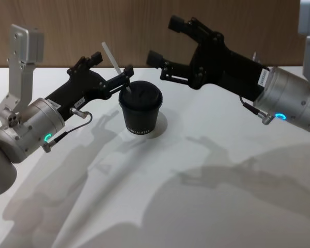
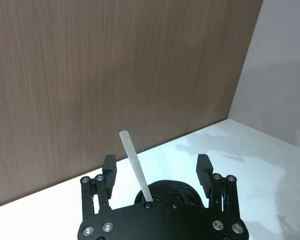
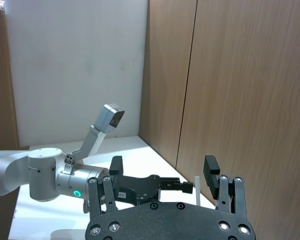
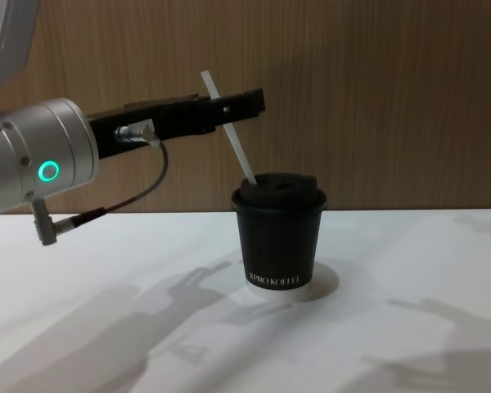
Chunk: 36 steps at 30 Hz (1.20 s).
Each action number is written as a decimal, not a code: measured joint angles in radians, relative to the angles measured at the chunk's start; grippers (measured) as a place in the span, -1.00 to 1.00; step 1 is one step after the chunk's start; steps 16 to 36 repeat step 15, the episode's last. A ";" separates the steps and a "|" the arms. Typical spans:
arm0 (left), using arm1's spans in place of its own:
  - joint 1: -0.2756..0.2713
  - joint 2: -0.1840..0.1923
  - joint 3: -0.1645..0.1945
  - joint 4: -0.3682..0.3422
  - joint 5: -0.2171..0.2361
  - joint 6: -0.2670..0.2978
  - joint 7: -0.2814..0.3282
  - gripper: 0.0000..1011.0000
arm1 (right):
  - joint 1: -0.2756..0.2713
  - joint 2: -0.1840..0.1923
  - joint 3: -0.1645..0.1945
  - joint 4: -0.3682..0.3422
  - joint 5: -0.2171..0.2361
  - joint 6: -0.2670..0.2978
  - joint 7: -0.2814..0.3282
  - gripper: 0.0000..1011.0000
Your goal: Pick up the straw with one hand, pass it to the other hand, and insert it into the cup.
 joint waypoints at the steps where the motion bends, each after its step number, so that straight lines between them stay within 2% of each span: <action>1: 0.011 0.000 -0.002 -0.015 0.006 0.000 0.010 0.98 | -0.005 0.002 0.002 -0.004 0.004 0.000 -0.001 0.98; 4: 0.027 0.000 -0.006 -0.039 0.017 -0.001 0.028 0.98 | -0.030 0.014 0.012 -0.022 0.017 0.000 -0.005 0.98; 15: 0.065 -0.002 -0.013 -0.089 0.042 -0.005 0.066 0.98 | -0.069 0.032 0.028 -0.050 0.040 0.000 -0.012 0.98; 36: 0.065 -0.002 -0.013 -0.089 0.042 -0.005 0.066 0.98 | -0.069 0.032 0.028 -0.050 0.040 0.000 -0.012 0.98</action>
